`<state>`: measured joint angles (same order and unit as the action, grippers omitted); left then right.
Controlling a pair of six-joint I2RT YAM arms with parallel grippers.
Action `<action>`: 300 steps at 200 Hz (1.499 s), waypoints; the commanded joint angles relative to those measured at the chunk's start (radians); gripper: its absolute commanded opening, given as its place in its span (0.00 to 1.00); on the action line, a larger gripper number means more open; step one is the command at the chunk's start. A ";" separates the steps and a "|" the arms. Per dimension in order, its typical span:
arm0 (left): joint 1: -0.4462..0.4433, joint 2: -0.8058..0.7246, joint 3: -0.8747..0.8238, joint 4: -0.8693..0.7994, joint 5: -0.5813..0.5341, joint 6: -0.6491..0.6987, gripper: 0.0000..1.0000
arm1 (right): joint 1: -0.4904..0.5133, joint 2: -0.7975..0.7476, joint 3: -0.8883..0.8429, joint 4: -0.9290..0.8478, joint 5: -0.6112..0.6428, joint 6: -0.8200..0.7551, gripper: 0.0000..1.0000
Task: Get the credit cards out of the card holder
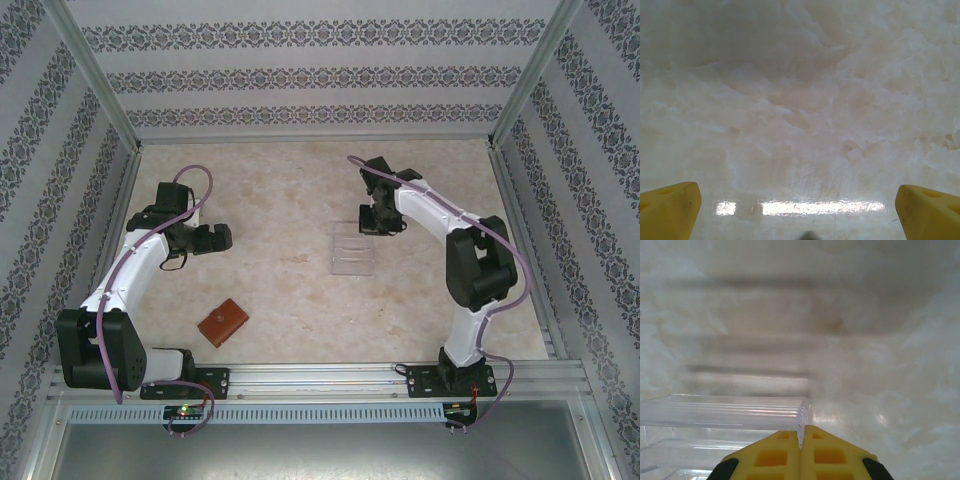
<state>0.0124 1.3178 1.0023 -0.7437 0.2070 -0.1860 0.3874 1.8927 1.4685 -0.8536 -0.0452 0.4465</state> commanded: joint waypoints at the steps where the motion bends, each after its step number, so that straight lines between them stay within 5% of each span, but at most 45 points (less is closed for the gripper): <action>1: -0.005 0.001 -0.014 -0.001 0.015 0.024 1.00 | 0.016 0.051 0.098 -0.069 -0.014 -0.031 0.07; 114: -0.005 0.007 -0.018 -0.001 0.039 0.022 1.00 | 0.018 0.336 0.489 -0.202 0.005 -0.104 0.06; 300: -0.005 0.019 -0.016 0.001 0.067 0.016 1.00 | 0.024 0.334 0.489 -0.221 0.058 -0.069 0.16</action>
<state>0.0124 1.3308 0.9924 -0.7437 0.2619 -0.1860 0.4103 2.2566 1.9625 -1.0336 -0.0238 0.3576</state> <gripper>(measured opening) 0.999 0.153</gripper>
